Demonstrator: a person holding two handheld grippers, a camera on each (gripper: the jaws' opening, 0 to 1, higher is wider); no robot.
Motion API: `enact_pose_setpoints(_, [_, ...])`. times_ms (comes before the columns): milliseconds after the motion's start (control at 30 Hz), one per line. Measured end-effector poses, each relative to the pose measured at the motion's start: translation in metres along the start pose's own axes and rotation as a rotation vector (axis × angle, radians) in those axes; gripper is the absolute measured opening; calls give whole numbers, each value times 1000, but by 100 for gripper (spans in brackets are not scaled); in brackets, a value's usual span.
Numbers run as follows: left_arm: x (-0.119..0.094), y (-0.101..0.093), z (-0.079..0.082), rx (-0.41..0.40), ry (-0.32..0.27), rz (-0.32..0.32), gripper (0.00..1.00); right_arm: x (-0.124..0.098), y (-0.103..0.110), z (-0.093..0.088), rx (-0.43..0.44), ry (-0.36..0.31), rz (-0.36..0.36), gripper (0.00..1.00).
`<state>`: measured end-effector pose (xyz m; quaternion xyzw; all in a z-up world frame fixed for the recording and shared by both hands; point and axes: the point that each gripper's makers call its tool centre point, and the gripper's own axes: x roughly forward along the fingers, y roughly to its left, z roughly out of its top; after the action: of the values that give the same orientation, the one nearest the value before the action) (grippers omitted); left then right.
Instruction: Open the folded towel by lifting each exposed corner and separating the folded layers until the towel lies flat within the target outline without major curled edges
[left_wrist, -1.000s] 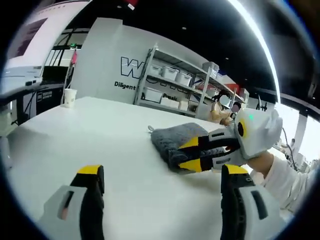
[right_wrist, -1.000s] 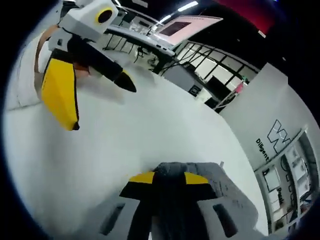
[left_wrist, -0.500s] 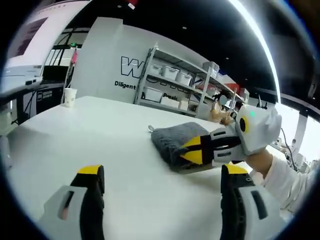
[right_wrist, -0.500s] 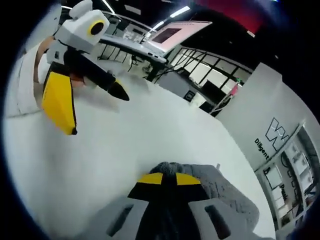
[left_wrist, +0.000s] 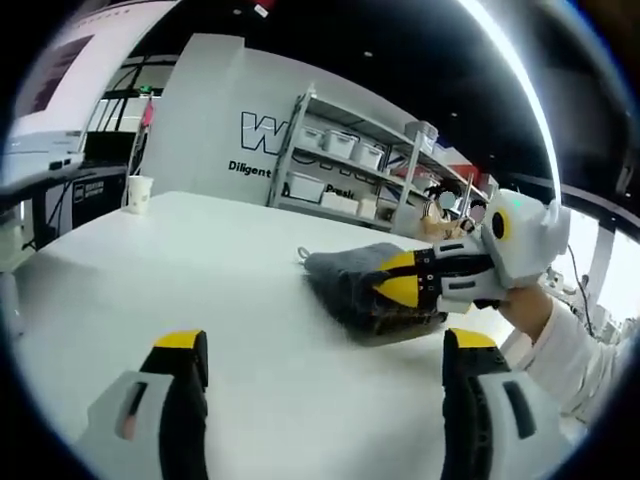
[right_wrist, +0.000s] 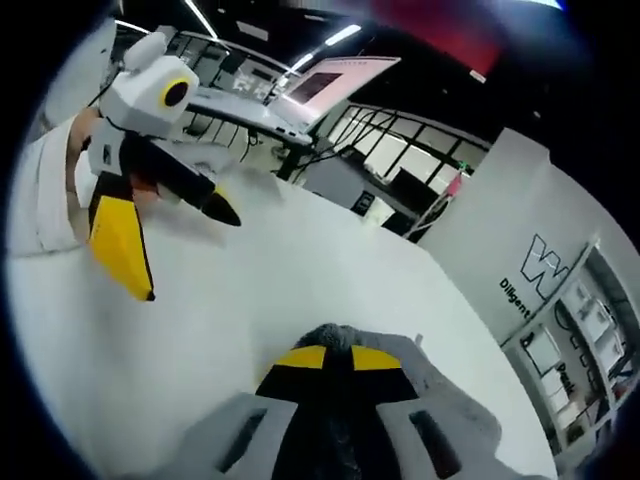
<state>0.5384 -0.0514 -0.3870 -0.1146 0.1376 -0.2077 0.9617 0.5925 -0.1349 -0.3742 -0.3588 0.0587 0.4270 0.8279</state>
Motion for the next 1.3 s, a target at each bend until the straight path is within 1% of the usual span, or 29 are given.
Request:
enact_pose_setpoints(400, [-2, 0, -2, -1, 3, 0, 97, -13, -18, 6, 21, -27, -44, 0])
enact_pose_setpoints(767, [-1, 1, -1, -1, 4, 0, 96, -27, -39, 6, 52, -43, -102, 0])
enact_pose_setpoints(1133, [-1, 2, -2, -3, 8, 4, 96, -48, -67, 6, 104, -71, -202, 0])
enact_pose_setpoints(1300, [0, 2, -2, -3, 10, 2, 96, -54, -79, 4, 120, -78, -233, 0])
